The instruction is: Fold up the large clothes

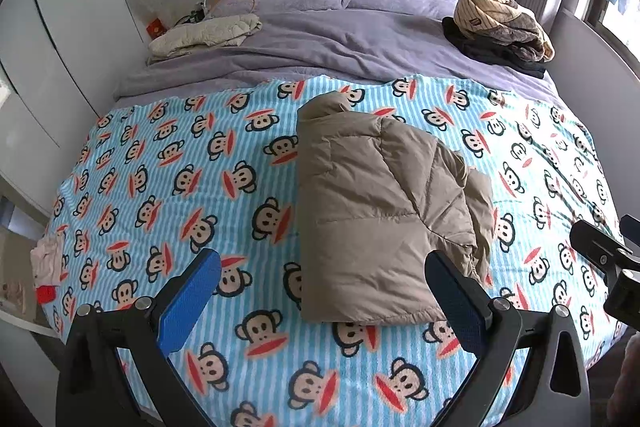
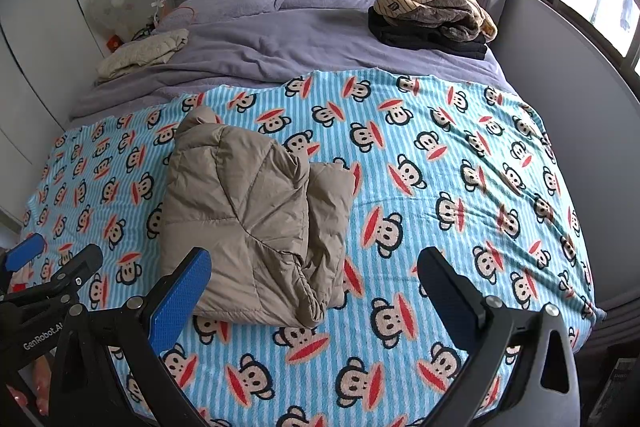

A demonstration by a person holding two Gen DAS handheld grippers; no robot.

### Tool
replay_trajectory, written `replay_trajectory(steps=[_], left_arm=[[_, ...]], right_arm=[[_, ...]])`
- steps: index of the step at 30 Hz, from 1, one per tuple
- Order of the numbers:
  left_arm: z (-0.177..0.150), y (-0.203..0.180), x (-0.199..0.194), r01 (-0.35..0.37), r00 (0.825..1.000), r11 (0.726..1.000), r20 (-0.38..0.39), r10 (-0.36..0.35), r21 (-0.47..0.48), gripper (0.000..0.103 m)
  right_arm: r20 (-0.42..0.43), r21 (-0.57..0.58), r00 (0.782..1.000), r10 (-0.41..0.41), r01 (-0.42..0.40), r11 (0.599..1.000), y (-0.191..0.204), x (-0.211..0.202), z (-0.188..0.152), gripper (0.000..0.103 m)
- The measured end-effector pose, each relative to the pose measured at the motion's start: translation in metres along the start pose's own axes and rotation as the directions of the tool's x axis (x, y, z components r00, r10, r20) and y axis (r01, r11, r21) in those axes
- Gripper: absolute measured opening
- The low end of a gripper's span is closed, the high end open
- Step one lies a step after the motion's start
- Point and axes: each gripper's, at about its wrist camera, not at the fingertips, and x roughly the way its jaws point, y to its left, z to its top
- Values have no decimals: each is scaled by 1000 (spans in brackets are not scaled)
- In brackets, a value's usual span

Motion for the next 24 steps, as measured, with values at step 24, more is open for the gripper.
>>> replay_trajectory(steps=[24], left_arm=[[1, 1, 1, -4, 1000, 1000, -1, 4, 1, 102]], right_arm=[[-9, 2, 1000, 2, -2, 1000, 2, 0, 0, 102]])
